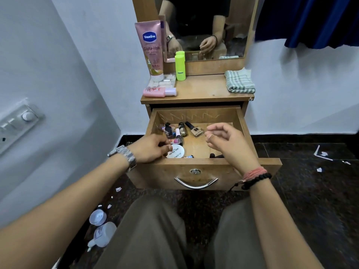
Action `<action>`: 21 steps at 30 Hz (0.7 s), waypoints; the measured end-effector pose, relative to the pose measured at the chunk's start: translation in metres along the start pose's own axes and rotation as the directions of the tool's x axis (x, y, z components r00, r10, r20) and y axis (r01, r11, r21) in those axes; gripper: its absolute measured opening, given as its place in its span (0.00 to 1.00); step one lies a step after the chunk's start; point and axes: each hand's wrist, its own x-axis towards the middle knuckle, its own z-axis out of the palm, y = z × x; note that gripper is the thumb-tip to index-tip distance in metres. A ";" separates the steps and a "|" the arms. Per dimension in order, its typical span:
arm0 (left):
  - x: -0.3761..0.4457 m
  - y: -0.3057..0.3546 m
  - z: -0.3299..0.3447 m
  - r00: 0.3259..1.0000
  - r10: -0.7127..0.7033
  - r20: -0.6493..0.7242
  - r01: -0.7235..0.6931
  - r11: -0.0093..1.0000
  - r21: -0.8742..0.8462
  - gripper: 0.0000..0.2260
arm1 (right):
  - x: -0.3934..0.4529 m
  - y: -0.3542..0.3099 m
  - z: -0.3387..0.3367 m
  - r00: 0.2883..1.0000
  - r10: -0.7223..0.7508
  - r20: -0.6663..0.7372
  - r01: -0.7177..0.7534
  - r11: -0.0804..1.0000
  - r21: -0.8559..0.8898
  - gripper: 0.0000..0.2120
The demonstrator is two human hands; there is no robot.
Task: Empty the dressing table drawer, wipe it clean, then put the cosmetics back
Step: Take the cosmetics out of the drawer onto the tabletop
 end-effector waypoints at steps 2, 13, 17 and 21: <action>0.018 0.002 0.000 0.998 -0.066 0.005 0.066 0.995 0.069 0.13 | 0.001 -0.001 -0.002 1.000 0.020 0.018 -0.021 0.996 0.090 0.07; 0.061 0.015 0.023 1.000 -0.024 -0.001 0.022 0.882 0.472 0.22 | 0.006 0.005 -0.002 0.999 -0.002 0.044 -0.006 0.985 0.173 0.04; 0.060 0.019 0.020 0.988 0.105 0.116 -0.152 0.824 0.546 0.23 | 0.005 0.003 0.000 0.999 -0.013 0.042 0.007 0.989 0.145 0.04; 0.057 0.020 0.020 0.970 0.147 0.194 -0.240 0.724 0.647 0.24 | 0.004 0.003 0.000 0.999 -0.021 0.045 0.016 0.993 0.115 0.05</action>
